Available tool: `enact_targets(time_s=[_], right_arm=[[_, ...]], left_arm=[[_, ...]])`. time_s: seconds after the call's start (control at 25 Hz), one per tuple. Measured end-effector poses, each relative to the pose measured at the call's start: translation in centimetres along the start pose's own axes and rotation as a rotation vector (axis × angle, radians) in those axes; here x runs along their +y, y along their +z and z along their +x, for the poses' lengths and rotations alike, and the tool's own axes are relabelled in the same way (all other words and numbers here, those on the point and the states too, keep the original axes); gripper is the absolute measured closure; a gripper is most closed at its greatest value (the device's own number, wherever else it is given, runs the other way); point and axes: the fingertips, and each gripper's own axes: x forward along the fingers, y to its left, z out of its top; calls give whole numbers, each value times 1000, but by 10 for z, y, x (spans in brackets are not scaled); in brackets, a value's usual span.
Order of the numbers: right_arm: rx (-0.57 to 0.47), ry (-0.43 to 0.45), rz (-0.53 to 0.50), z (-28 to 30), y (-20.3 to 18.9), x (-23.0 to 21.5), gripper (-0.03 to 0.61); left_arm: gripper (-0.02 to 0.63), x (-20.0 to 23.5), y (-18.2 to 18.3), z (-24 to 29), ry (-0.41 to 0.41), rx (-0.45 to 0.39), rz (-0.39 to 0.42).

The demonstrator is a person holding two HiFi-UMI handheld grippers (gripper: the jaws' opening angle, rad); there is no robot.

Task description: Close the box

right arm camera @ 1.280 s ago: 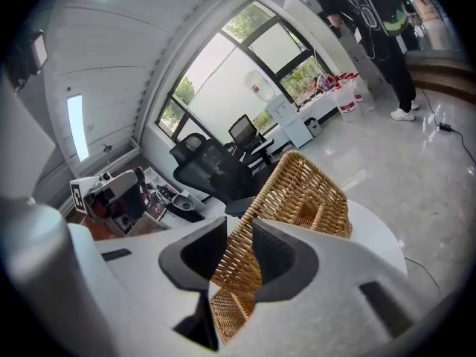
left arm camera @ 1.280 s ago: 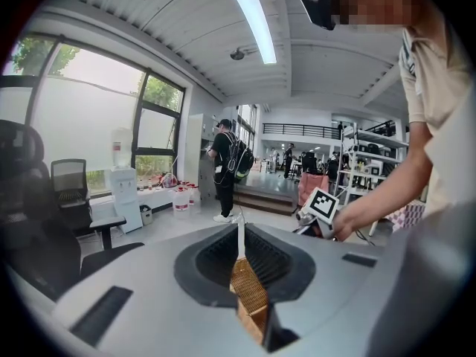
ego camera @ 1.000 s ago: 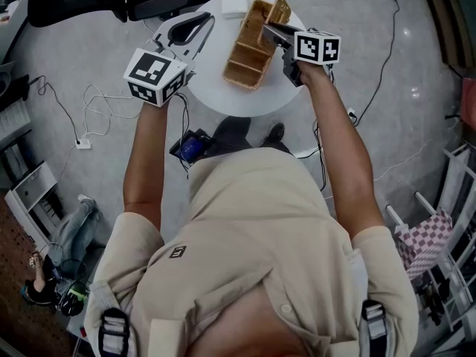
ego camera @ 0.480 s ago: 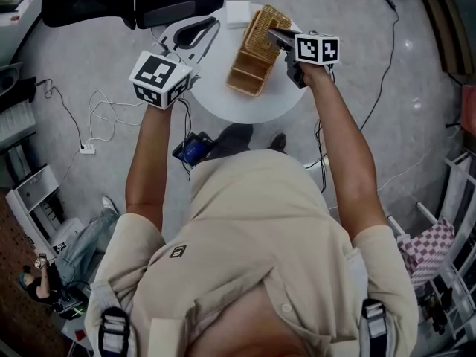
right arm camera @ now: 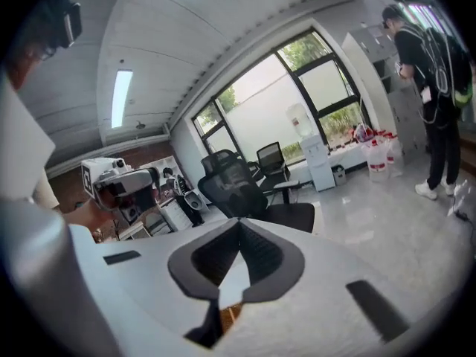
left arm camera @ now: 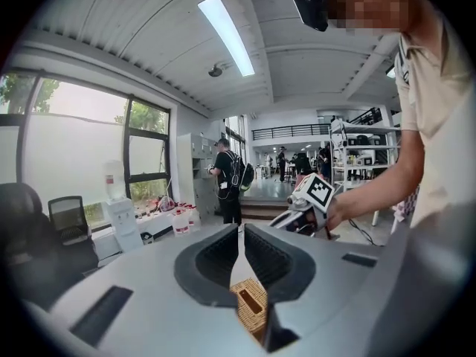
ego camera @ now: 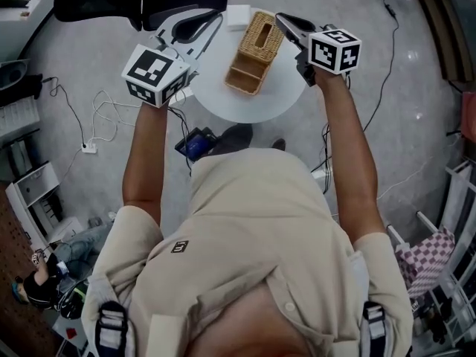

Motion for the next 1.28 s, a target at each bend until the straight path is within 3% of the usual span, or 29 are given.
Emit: enact_targets(time_s=[0.24,0.48,1.08,1.28], right_arm=[[-90,-28,-206,-59,61,43,584],[-137,-82,-345,-118,94,69,584],[-183,-106,-468,-215,116,130,586],[-180,-106,-499,-236,112,146,586]], left_arm=[[584,-27,32,-11,11,-4,21],[584,-56,59,-16,3,-41,55],[584,-132,126,-38,-16,-144,136],[584,-154,136,-48,-4,-140,144]])
